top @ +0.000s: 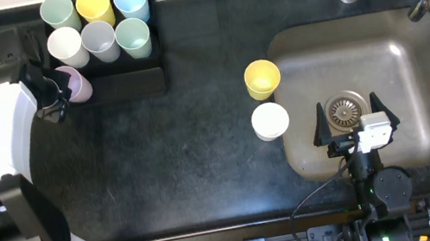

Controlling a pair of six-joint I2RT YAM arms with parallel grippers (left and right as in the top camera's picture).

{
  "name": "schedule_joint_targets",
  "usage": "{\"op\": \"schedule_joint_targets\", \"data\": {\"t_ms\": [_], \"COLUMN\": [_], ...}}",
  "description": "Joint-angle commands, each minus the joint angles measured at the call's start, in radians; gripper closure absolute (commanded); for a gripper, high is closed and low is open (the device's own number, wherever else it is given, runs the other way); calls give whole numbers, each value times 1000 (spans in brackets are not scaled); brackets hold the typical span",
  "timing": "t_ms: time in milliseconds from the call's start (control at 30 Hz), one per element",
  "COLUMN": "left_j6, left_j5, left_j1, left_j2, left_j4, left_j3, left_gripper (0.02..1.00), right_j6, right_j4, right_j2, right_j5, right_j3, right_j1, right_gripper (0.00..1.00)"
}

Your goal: Store Cups

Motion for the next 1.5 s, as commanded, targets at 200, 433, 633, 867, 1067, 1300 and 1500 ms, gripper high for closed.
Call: {"op": "schedule_joint_targets", "data": {"t_ms": [200, 433, 633, 867, 1067, 1300, 1500], "left_j6": [-13, -10, -11, -11, -4, 211, 375], "left_j5": [5, 6, 6, 6, 10, 77, -41], "left_j1": [4, 4, 4, 4, 2, -107, -467], "left_j2": [14, 32, 37, 23, -64, -224, -264], "left_j4": [-1, -1, 0, -1, -5, 57, 217], "left_j3": [13, 13, 13, 14, 14, 14, 14], "left_gripper": [982, 982, 947, 20, 20, 20, 20], "right_j6": [8, 8, 8, 8, 8, 8, 8], "right_j4": [6, 6, 6, 6, 6, 6, 6], "right_j2": [-8, -8, -8, -8, -8, -8, -8], "right_j5": [-8, -8, -8, -8, -8, -8, -8], "right_j3": [-13, -13, -13, -13, -13, -13, -13], "right_j1": [-6, -6, -6, -6, -6, -6, -6], "right_gripper": [3, 7, 5, 3, 5, 3, 5]}}
